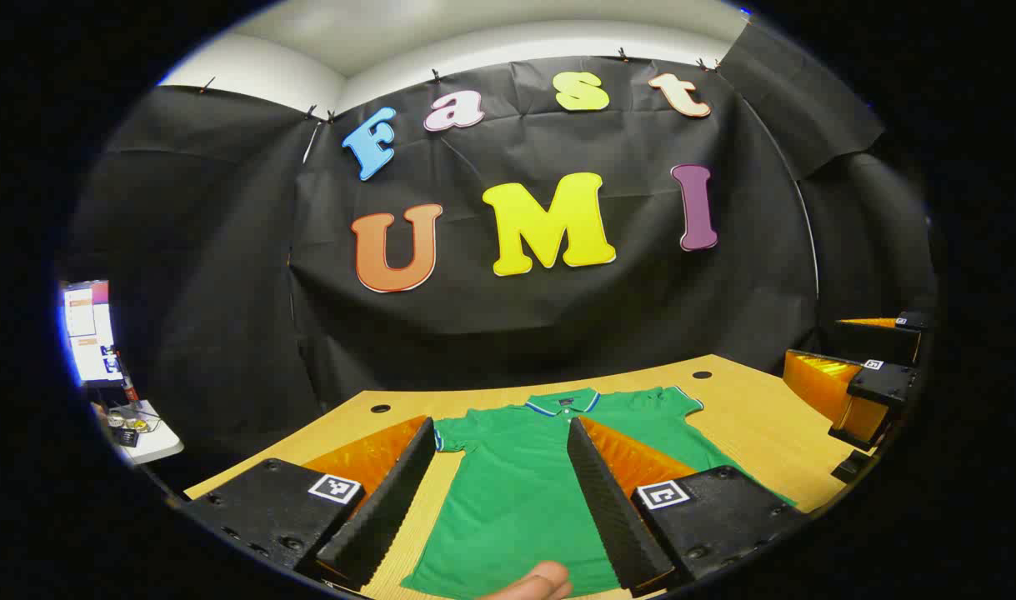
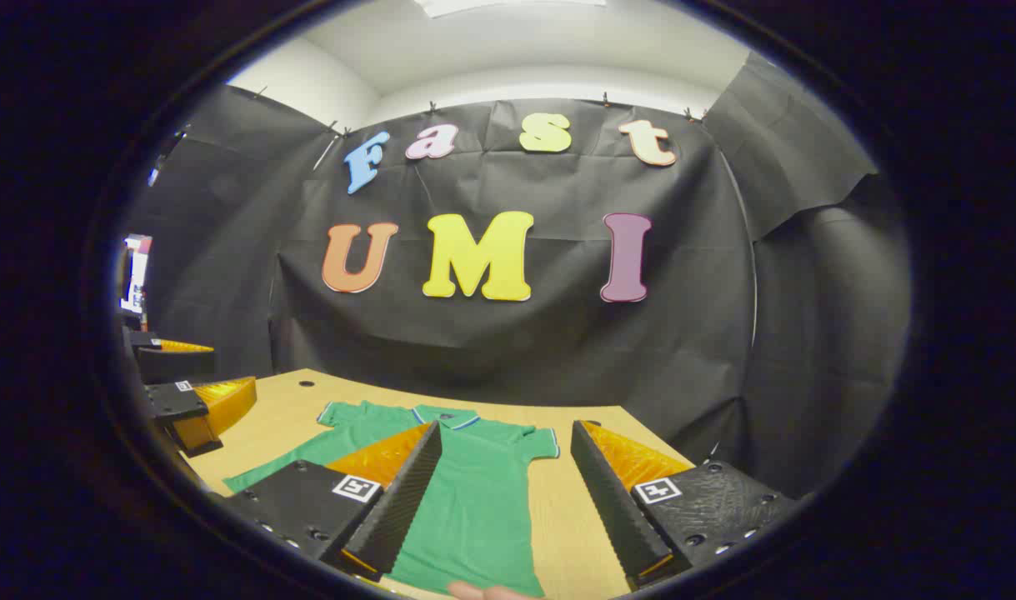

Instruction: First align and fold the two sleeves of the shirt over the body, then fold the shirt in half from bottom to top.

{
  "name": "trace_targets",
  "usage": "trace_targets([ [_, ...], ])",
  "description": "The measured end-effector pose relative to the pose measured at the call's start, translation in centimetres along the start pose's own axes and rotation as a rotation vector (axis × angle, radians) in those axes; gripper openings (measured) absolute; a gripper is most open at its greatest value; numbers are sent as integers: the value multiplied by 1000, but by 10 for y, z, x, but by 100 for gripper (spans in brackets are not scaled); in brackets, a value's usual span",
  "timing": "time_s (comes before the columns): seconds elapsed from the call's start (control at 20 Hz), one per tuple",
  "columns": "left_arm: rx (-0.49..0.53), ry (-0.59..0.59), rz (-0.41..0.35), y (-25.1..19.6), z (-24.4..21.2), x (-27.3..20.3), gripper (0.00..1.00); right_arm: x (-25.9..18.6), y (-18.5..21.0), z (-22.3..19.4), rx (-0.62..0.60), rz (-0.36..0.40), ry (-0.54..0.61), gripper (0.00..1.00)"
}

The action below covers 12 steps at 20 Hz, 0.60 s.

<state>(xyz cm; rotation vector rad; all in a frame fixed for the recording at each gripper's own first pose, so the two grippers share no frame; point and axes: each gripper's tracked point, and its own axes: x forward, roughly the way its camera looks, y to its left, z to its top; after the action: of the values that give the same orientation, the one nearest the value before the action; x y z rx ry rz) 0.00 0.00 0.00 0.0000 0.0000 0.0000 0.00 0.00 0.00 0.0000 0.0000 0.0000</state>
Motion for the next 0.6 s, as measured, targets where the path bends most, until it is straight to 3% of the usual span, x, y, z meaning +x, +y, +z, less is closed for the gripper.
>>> trace_targets([
  [0.6, -43, 37, -13, 0, -12, 6, 100, -1, 18, -10, -12, 61, 41, 95],
])
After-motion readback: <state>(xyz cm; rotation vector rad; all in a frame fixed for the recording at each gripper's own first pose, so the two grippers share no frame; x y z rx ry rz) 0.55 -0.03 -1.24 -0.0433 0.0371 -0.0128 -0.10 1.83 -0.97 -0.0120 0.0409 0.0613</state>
